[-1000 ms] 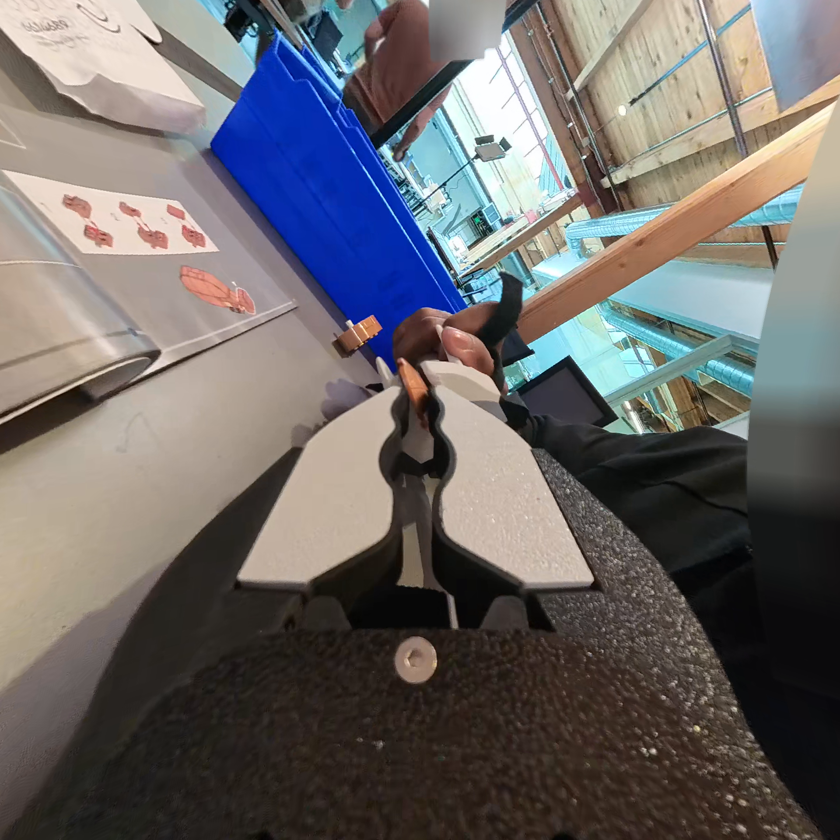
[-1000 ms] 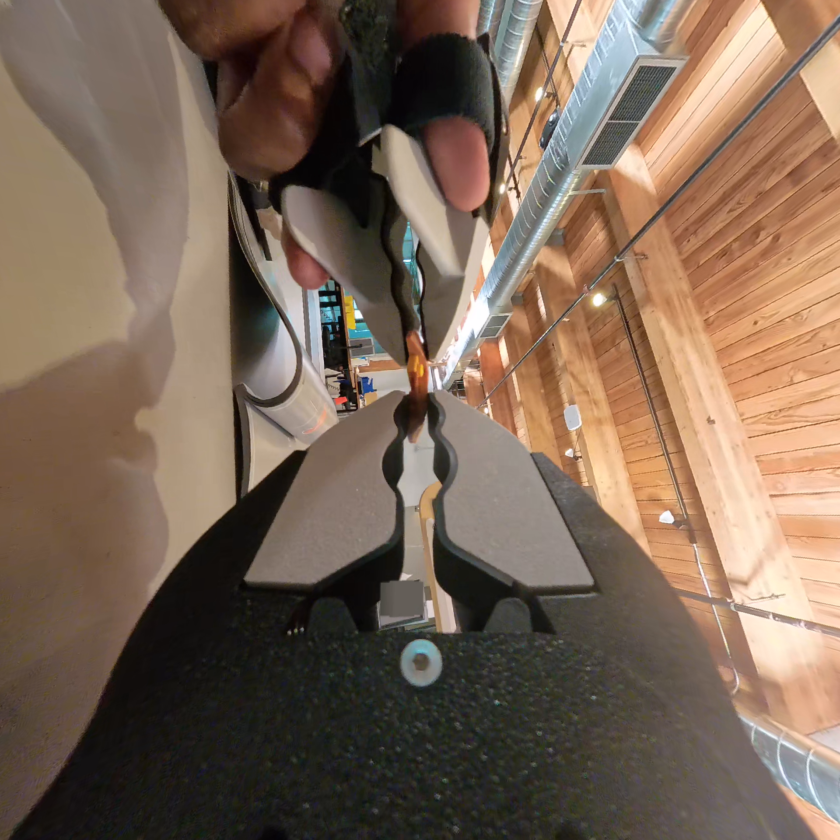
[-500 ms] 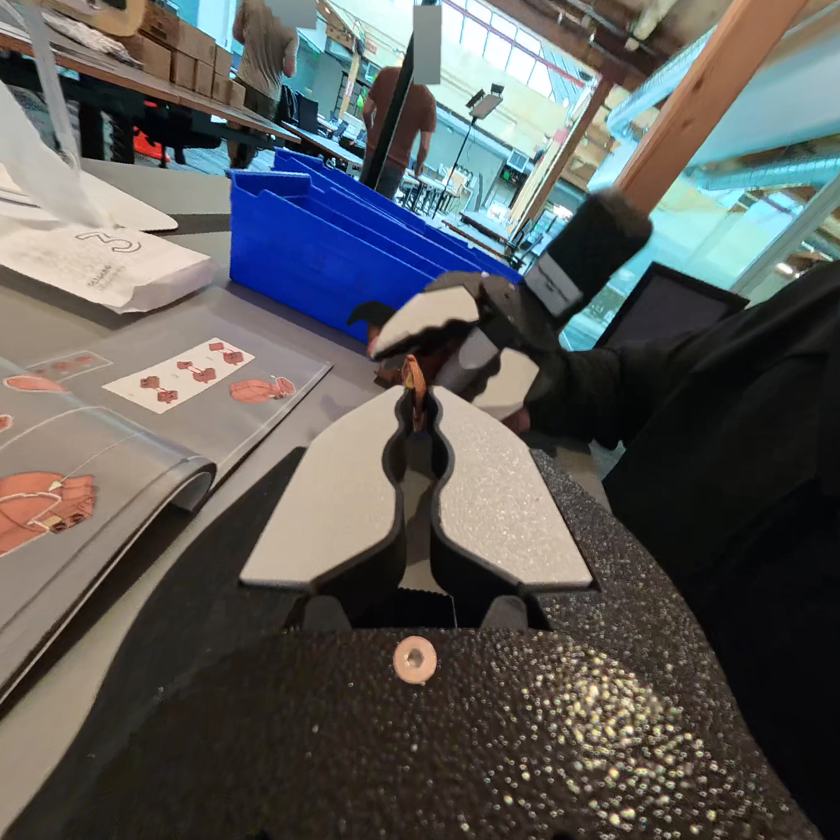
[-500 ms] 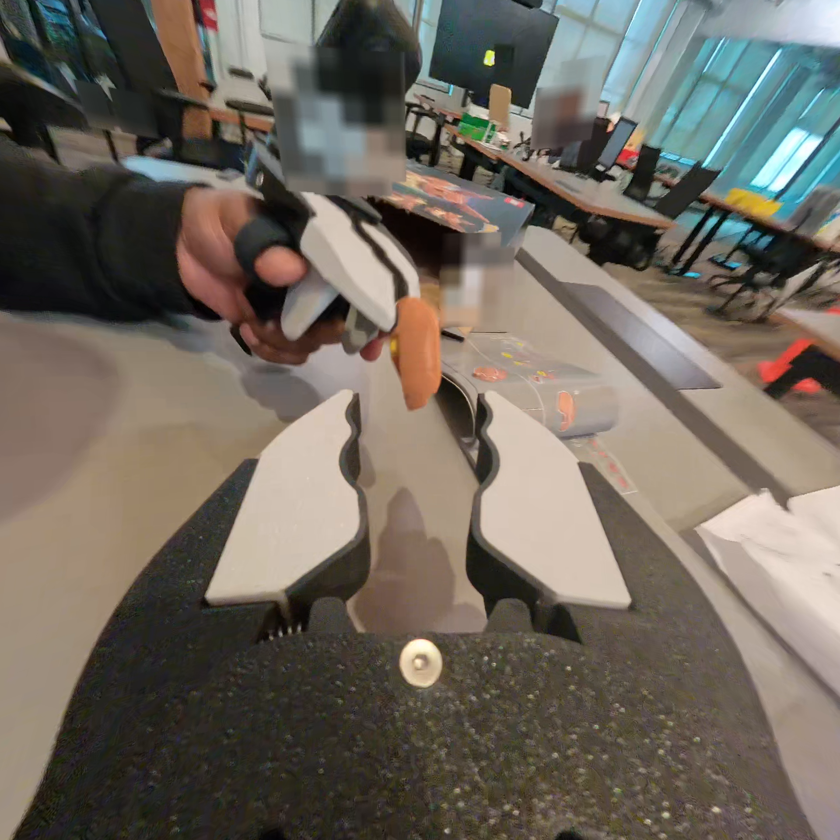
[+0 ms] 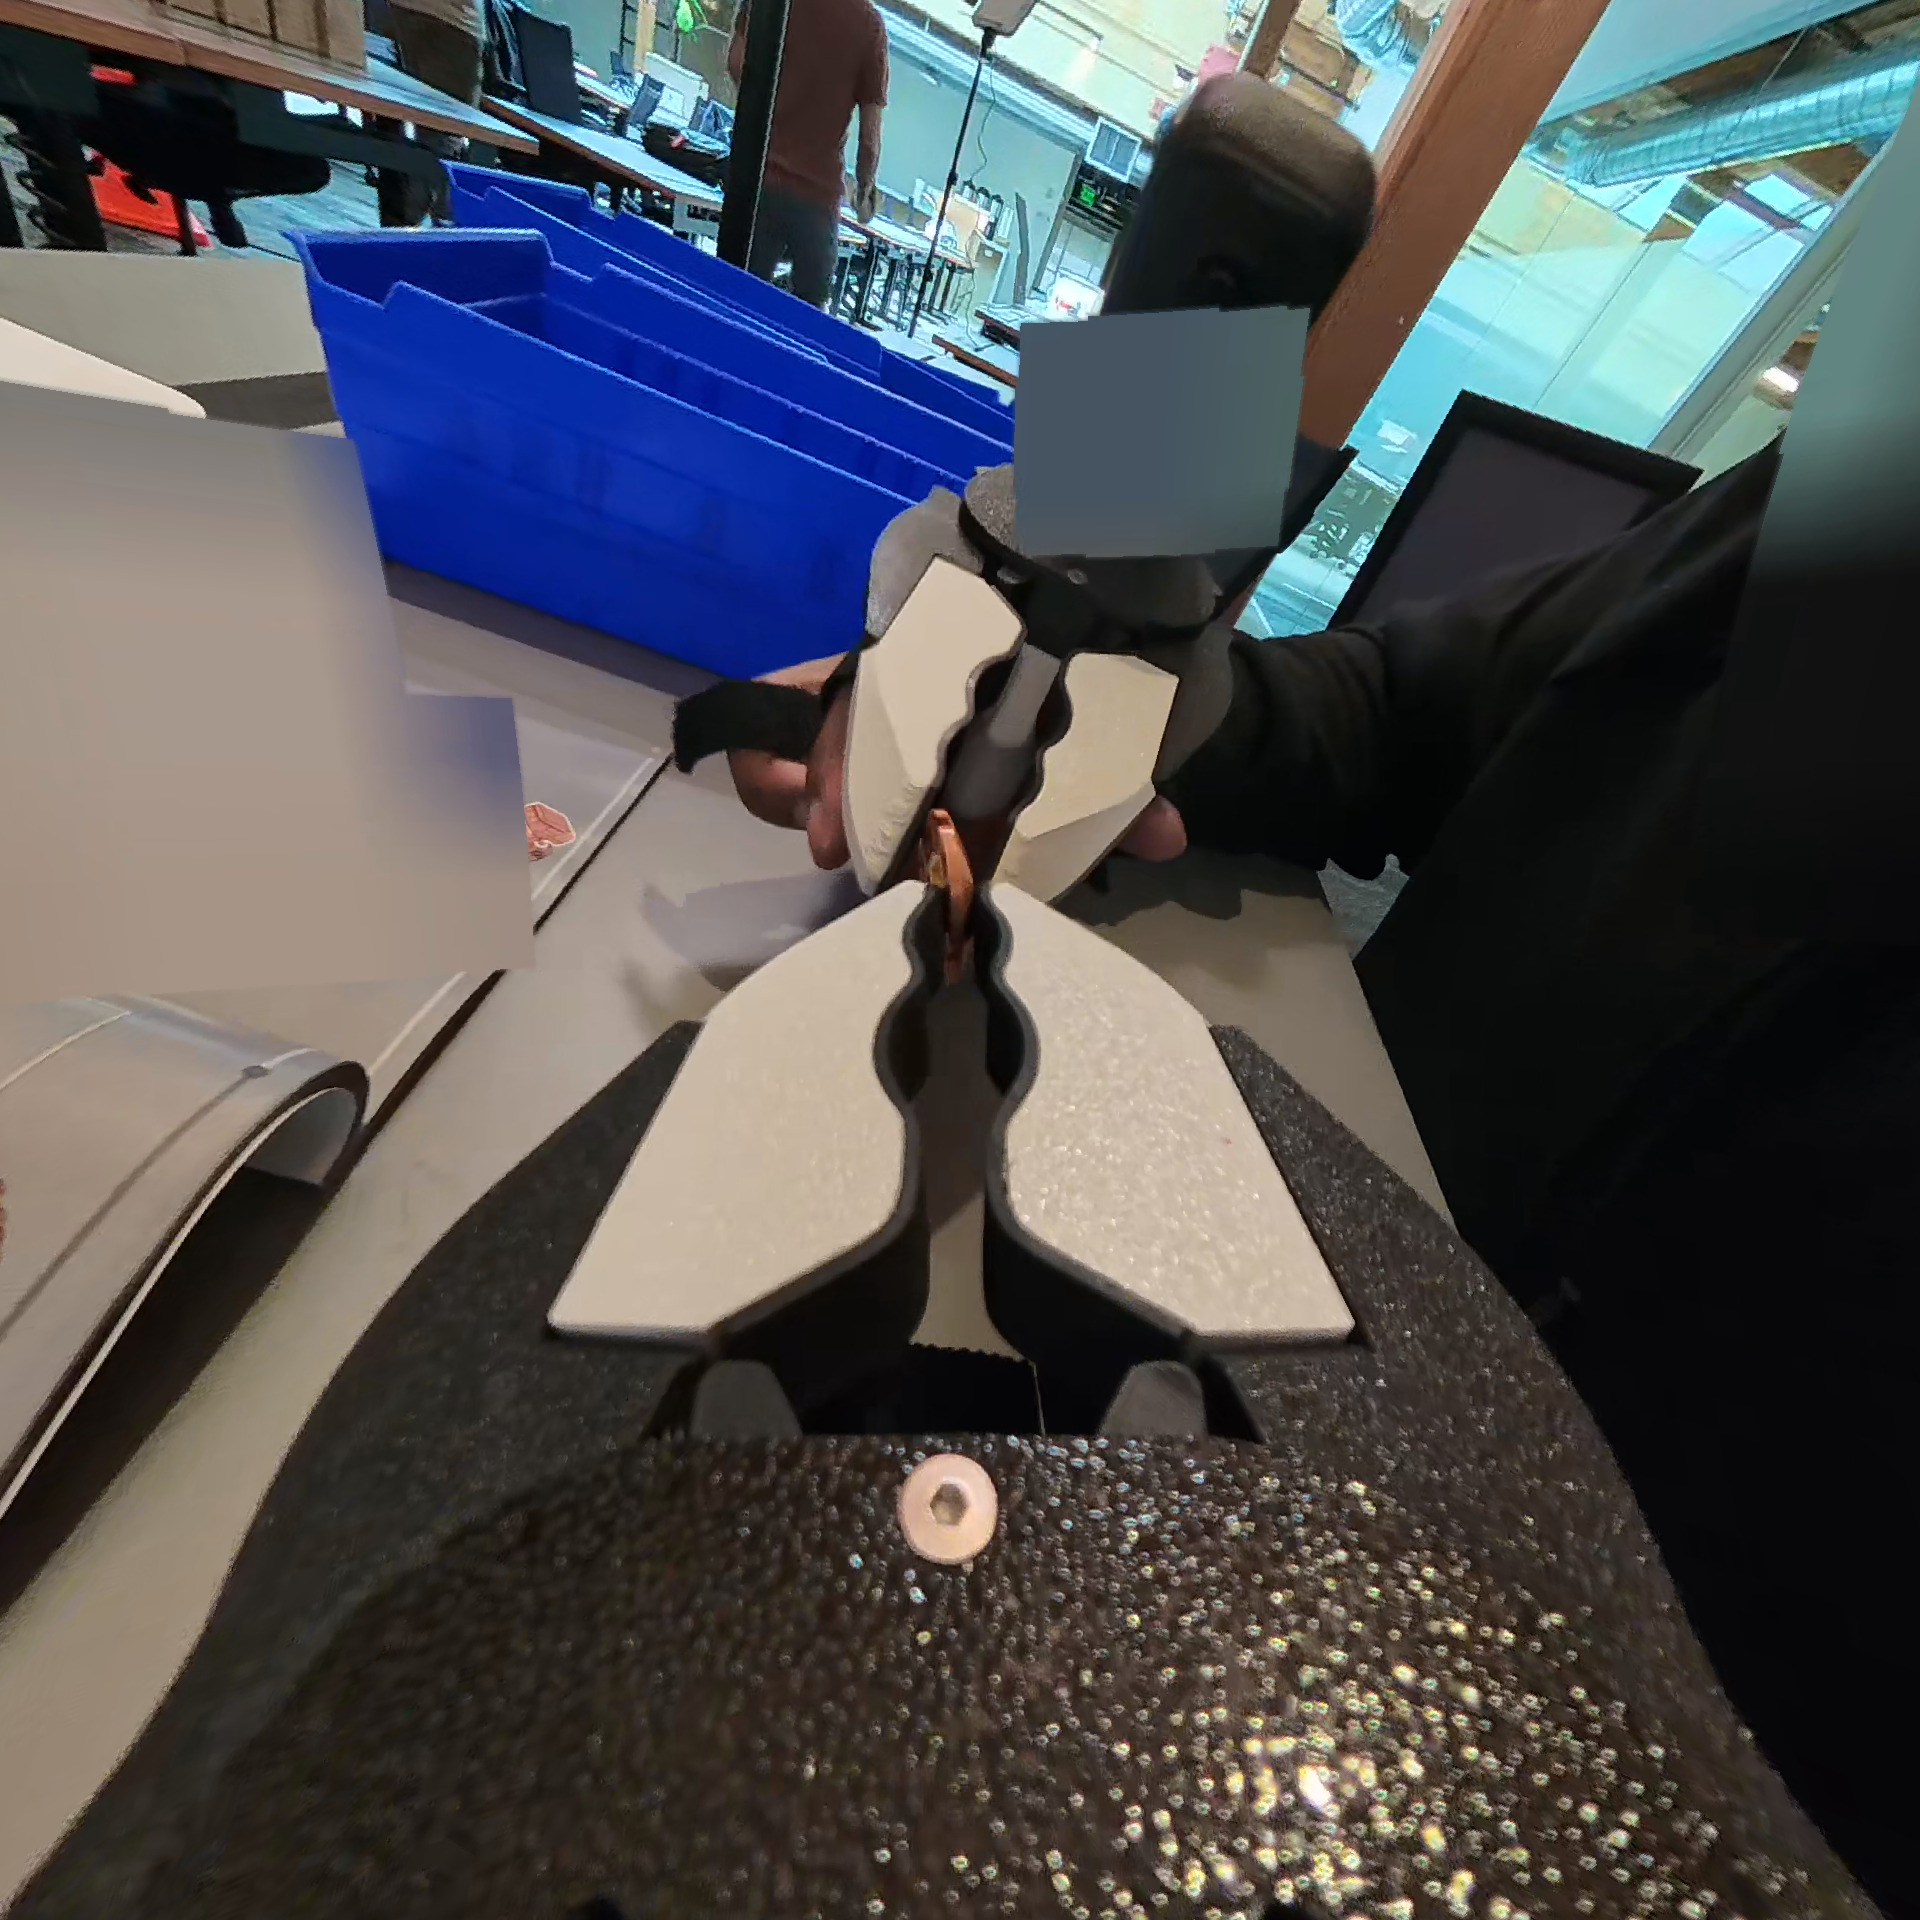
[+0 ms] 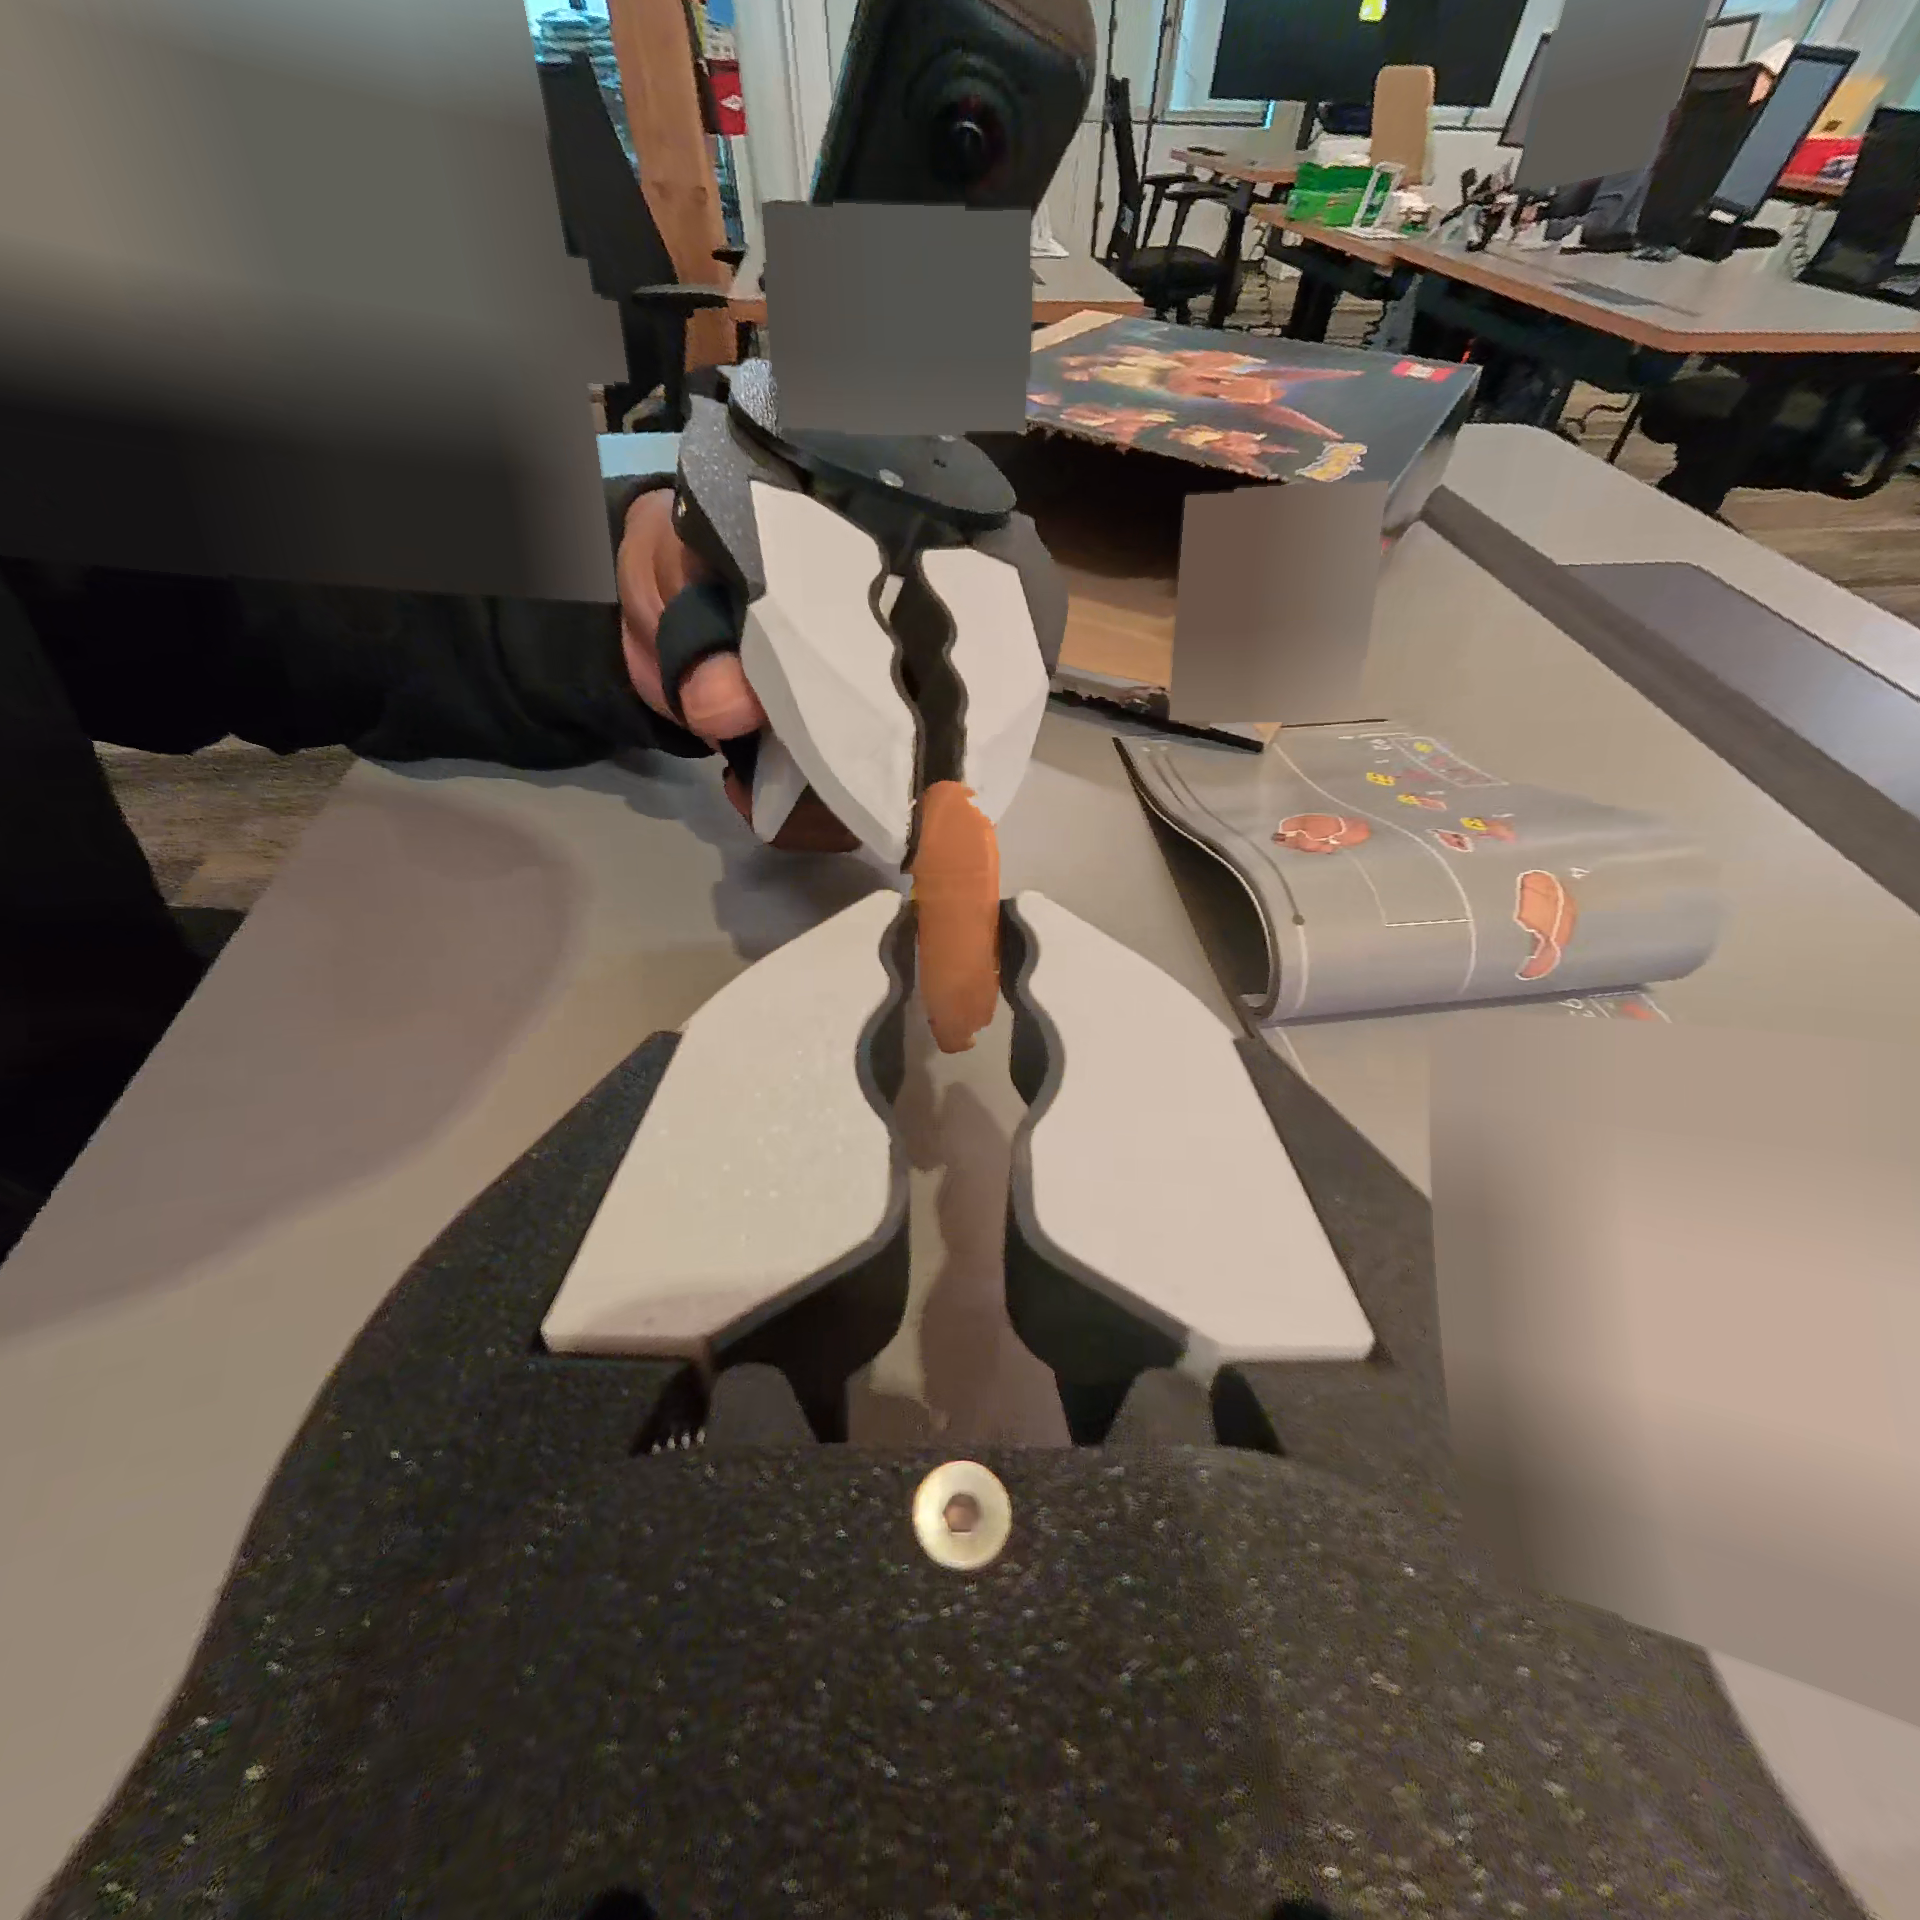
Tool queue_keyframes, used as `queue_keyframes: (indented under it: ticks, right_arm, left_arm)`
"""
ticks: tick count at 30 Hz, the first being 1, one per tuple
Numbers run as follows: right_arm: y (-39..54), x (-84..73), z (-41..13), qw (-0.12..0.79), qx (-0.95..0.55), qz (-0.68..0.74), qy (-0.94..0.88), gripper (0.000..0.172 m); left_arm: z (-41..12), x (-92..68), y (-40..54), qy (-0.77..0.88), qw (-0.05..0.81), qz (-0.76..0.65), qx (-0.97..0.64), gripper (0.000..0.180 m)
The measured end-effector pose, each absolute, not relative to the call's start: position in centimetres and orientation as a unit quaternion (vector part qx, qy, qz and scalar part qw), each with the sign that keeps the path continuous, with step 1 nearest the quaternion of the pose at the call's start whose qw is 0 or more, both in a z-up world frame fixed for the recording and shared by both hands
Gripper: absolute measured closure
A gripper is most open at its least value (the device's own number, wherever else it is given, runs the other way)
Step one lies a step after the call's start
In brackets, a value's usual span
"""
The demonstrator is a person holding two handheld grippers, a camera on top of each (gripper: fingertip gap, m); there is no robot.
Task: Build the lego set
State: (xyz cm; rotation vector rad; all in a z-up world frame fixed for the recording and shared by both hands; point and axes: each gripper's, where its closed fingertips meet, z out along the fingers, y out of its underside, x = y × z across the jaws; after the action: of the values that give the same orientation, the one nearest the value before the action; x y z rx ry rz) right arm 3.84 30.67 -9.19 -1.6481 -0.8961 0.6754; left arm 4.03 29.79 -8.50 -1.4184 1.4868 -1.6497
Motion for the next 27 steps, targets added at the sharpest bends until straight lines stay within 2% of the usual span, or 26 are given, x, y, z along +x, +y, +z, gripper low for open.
queue_keyframes:
  ticks: [27]
  right_arm:
    - [28.4,3.1,-9.5,0.484,-0.682,0.378,-0.399,0.164]
  left_arm:
    - [-9.0,3.6,28.1,0.59,0.234,-0.599,-0.488,0.175]
